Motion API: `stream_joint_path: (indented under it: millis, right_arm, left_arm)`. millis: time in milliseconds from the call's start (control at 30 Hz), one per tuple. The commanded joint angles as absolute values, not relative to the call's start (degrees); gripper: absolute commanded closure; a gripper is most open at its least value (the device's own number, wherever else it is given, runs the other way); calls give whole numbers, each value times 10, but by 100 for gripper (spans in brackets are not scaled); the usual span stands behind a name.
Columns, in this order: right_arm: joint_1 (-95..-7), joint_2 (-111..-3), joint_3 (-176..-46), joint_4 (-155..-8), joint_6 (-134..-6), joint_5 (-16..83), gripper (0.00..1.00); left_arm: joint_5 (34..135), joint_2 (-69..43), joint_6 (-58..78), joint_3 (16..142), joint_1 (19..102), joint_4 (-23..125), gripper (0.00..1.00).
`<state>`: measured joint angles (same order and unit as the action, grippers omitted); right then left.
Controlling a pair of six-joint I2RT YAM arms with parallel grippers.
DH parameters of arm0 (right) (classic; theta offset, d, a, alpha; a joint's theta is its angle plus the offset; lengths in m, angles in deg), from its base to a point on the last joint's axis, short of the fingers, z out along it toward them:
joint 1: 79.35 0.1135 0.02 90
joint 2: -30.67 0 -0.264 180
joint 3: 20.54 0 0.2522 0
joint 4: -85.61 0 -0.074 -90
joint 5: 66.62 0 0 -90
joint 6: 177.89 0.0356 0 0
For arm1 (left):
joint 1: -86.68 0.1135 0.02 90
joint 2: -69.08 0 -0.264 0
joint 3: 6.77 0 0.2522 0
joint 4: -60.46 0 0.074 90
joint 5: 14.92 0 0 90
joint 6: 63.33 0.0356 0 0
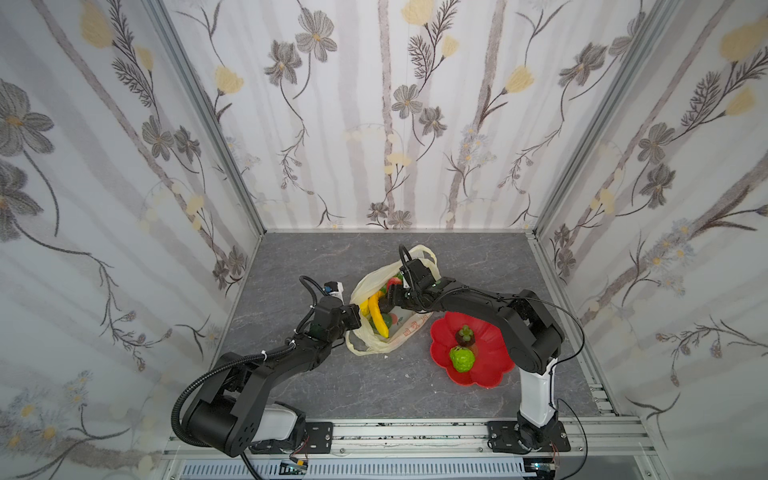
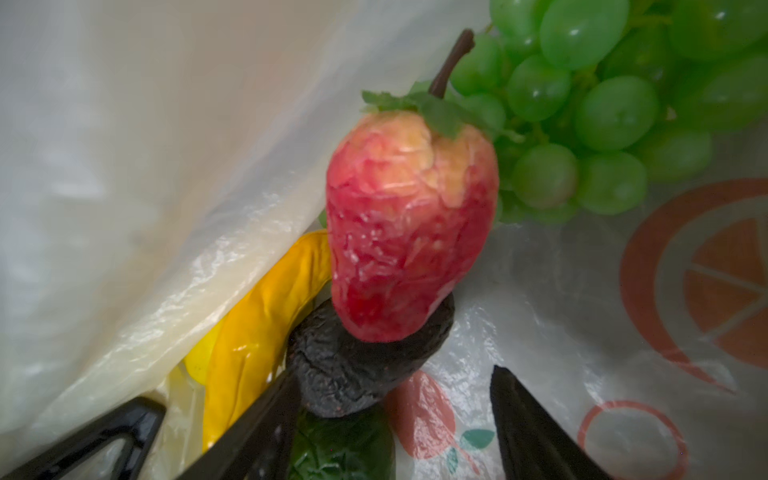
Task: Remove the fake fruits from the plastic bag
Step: 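Move the right gripper into the bag toward the dark brown avocado, then grasp the dark brown avocado under the strawberry with the right gripper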
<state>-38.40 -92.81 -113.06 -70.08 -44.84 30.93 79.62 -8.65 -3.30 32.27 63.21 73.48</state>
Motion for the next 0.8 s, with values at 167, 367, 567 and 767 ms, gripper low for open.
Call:
stream_joint_path:
  millis: [167, 367, 567, 767]
  right_arm:
    - [-384, -958, -1151, -748, -426, 339, 26]
    - [-382, -979, -1166, -735, -428, 341, 26]
    - [-380, -999, -1185, -716, -435, 329, 25]
    - [-380, -1005, -1189, -710, -439, 319, 24]
  left_arm:
    - [795, -88, -35, 326, 632, 750, 92]
    - [796, -86, -35, 326, 632, 750, 93]
    - [793, -86, -34, 326, 632, 750, 92]
    - [789, -89, -33, 326, 633, 750, 92]
